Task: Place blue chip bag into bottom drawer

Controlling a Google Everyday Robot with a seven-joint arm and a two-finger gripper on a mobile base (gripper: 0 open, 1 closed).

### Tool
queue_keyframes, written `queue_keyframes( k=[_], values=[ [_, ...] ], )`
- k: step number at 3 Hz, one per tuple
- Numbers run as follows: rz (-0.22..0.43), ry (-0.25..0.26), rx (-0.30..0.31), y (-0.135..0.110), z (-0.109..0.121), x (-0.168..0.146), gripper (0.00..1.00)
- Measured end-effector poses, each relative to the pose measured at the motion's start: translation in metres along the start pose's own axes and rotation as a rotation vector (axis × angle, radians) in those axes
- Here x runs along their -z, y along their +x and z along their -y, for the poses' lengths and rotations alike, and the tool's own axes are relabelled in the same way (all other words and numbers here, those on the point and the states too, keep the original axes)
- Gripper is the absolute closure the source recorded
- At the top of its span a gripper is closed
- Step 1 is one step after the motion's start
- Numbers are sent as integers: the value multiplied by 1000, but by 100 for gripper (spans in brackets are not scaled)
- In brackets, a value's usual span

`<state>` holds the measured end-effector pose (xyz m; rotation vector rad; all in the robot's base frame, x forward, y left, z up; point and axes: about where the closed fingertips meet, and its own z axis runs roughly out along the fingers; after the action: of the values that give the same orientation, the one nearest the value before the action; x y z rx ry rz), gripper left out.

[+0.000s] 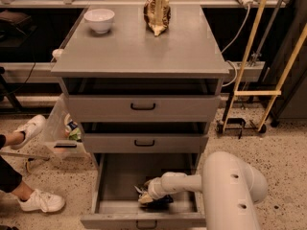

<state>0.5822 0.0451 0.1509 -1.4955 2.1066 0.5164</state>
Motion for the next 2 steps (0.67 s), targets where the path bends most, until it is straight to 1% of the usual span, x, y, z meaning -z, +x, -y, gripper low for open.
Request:
queue_keyframes(
  k=[1,2],
  values=[
    [0,0,0,0,0,0,0],
    [3,-3,5,-3,-2,1,0]
  ],
)
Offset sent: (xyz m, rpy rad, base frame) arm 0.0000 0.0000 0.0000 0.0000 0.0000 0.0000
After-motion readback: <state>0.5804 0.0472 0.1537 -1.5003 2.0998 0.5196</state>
